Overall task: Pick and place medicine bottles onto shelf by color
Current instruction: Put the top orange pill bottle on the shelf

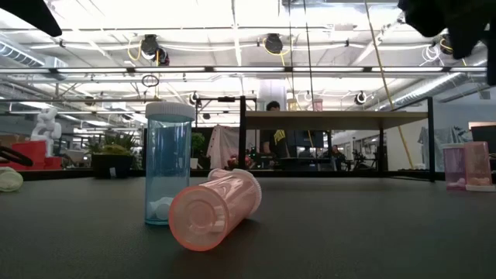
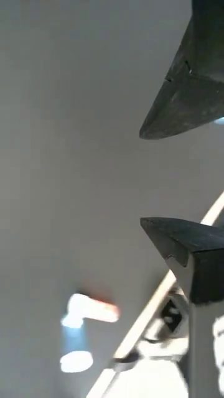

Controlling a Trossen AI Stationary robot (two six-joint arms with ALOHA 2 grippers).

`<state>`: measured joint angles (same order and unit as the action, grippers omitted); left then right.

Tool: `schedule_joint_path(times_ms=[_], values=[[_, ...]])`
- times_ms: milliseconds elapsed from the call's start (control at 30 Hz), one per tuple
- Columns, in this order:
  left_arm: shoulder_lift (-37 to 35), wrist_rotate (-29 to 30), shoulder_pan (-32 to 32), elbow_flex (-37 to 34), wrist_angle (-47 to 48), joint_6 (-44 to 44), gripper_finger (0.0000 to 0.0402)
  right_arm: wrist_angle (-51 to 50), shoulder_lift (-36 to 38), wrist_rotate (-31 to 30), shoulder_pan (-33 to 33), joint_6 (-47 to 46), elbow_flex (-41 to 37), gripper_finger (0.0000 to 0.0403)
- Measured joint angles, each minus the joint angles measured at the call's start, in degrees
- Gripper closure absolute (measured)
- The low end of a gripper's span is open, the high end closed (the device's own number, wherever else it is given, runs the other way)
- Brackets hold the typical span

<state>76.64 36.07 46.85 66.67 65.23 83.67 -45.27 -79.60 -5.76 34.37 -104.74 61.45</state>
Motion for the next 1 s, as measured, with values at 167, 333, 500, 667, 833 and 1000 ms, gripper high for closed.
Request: schedule_joint_path(times_ms=[167,333,500,667,833,1000], values=[[0.0,-0.2,-1.3,0.0,1.0,-1.4,0.0062,-10.9,7.4,-4.6,-1.5,-1.1,0.0,0.0193],[0.0,-1.8,-2.5,0.0,0.9,-2.2,0.0062,-12.1,10.0,-4.7,-4.2,5.4,0.0,0.0193],[0.0,-1.9,-2.8,0.0,0.7,-1.5,0.0062,9.6,4.0,-4.6,-7.3,19.5,0.0,0.0194],[0.0,-2.1,-2.9,0.0,0.5,1.9,0.0062,25.3,-6.4,-0.3,-8.7,21.5,0.0,0.0205],[0.0,-3.9,-2.3,0.0,0.4,3.6,0.0062,35.4,-15.8,4.8,-8.0,17.9,2.7,0.0216],[0.0,-4.7,-2.1,0.0,-1.9,3.9,0.0062,35.1,-23.9,6.1,-7.9,14.0,9.6,0.0221]])
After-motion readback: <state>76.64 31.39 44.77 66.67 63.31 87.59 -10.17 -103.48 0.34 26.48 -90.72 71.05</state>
